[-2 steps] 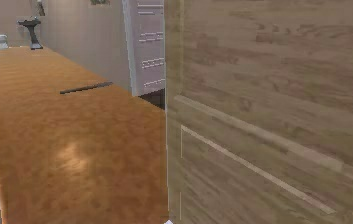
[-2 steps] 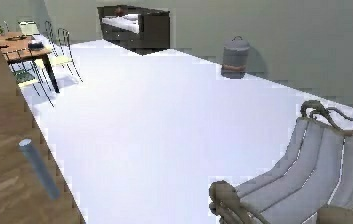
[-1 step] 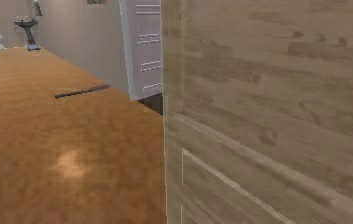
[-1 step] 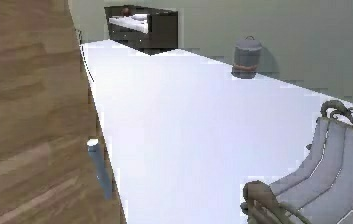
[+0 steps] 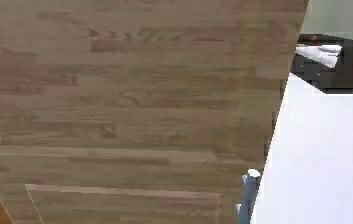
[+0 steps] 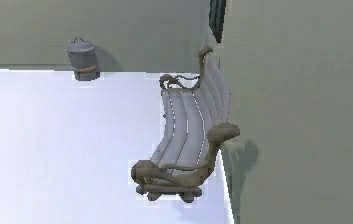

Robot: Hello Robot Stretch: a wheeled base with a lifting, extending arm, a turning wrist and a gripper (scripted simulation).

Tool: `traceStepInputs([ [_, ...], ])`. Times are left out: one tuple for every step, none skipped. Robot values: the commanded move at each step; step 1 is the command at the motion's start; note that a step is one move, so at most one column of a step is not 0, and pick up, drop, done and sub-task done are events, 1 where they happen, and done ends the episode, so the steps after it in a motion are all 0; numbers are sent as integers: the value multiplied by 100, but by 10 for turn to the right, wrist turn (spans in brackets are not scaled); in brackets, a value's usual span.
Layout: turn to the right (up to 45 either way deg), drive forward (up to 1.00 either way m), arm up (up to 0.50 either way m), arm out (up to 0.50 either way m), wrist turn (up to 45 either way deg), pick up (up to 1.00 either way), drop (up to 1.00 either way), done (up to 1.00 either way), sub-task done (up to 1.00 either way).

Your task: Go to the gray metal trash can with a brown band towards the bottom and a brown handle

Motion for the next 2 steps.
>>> traceStepInputs([
  [450, 0, 0, 0, 0, 0, 0, 0, 0],
  [120, 0, 0, 0, 0, 0, 0, 0, 0],
])
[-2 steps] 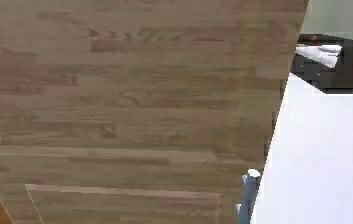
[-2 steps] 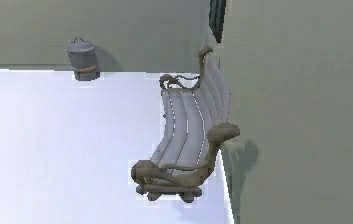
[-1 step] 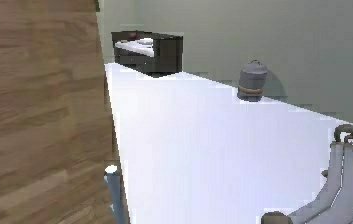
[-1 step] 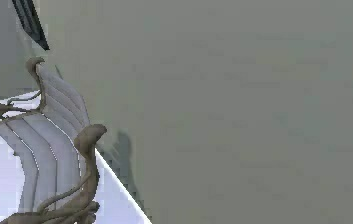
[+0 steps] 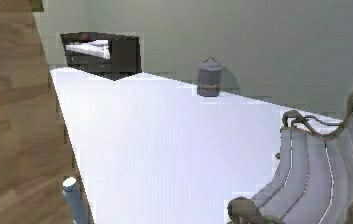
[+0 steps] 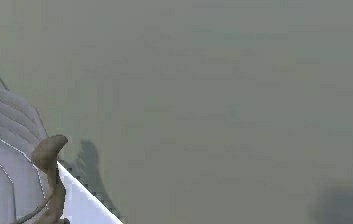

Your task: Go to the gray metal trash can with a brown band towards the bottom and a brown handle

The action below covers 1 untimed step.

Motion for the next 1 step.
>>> traceStepInputs([
  [0, 85, 0, 0, 0, 0, 0, 0, 0],
])
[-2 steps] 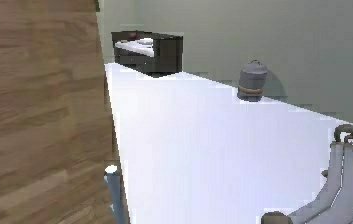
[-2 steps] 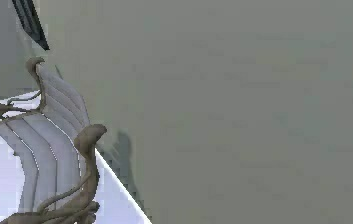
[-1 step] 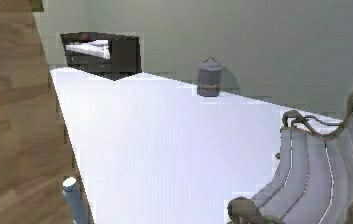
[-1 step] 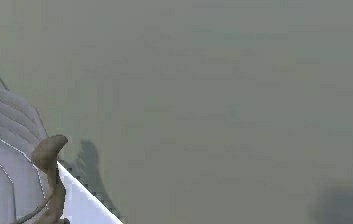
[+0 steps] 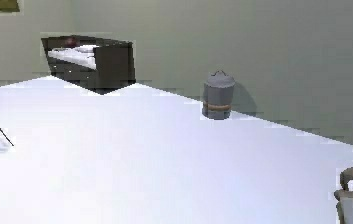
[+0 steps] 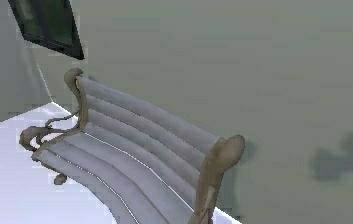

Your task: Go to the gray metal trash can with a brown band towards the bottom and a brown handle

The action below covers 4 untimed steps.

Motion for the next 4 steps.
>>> traceStepInputs([
  [300, 0, 0, 0, 0, 0, 0, 0, 0],
  [0, 100, 0, 0, 0, 0, 0, 0, 0],
  [0, 100, 0, 0, 0, 0, 0, 0, 0],
  [90, 0, 0, 0, 0, 0, 0, 0, 0],
])
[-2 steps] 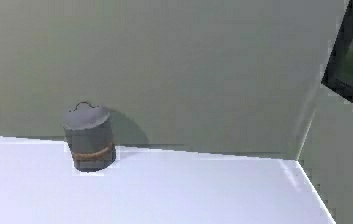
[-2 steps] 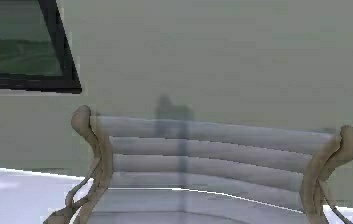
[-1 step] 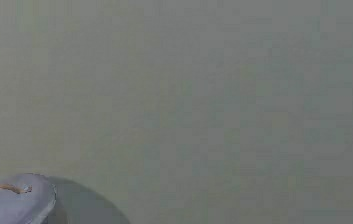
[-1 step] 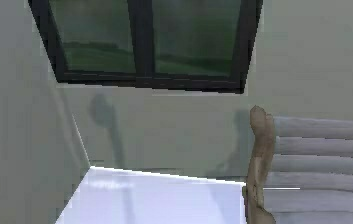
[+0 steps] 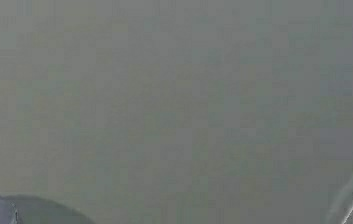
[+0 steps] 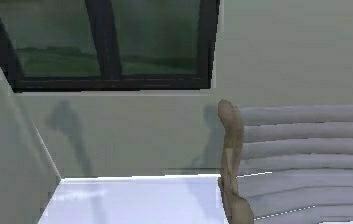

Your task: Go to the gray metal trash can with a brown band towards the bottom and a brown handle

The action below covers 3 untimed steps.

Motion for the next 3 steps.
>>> traceStepInputs([
  [0, 15, 0, 0, 0, 0, 0, 0, 0],
  [-450, 0, 0, 0, 0, 0, 0, 0, 0],
  [-180, 0, 0, 0, 0, 0, 0, 0, 0],
])
